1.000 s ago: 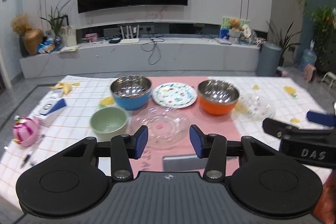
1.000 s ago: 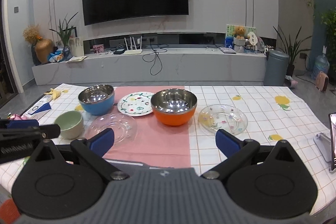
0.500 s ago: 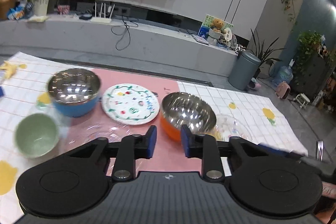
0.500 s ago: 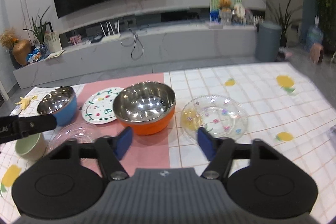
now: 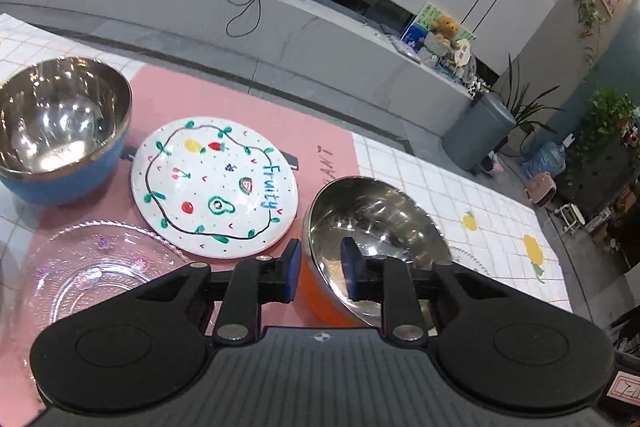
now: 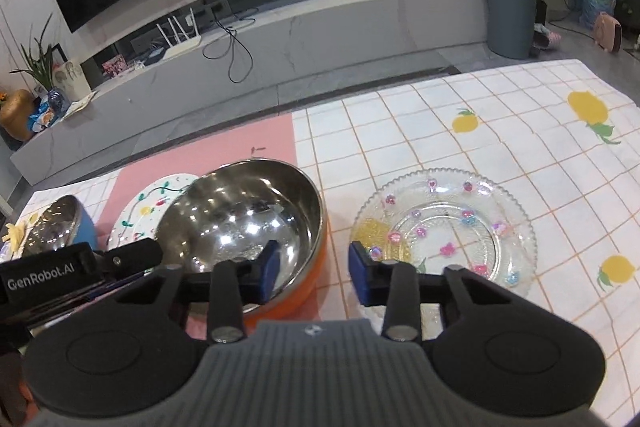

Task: Organize plates and bowls
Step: 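Move both grippers to the orange bowl rim and close on it, then lift the orange bowl and lower it into the blue bowl, then open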

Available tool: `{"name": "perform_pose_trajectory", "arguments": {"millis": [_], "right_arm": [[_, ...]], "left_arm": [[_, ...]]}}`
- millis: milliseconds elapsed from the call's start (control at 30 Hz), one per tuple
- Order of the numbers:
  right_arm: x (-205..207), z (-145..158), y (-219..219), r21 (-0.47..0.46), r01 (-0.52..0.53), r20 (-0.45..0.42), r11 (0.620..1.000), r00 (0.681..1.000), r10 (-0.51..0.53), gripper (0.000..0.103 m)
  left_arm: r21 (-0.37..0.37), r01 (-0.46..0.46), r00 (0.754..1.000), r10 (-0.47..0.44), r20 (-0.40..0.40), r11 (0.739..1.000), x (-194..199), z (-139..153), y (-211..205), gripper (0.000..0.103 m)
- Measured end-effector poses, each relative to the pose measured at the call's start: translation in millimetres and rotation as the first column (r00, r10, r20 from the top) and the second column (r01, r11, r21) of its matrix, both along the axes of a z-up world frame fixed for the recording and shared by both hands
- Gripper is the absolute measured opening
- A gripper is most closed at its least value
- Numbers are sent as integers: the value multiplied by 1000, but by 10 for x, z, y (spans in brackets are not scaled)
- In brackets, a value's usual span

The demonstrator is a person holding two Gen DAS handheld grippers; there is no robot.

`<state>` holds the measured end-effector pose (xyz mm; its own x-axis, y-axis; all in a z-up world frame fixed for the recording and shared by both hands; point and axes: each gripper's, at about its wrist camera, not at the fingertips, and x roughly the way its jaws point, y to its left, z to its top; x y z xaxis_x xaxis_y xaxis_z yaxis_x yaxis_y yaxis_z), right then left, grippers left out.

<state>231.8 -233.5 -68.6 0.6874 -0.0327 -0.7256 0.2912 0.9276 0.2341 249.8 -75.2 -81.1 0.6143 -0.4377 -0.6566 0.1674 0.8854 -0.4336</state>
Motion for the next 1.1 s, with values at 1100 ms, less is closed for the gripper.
{"name": "perform_pose_trajectory", "arguments": {"millis": [1100], "right_arm": [[-1569,420,852,259,-161,18,952,987,162,14]], "left_arm": [[11,-172,985,171,18,985,-1659,618,1098,11]]}}
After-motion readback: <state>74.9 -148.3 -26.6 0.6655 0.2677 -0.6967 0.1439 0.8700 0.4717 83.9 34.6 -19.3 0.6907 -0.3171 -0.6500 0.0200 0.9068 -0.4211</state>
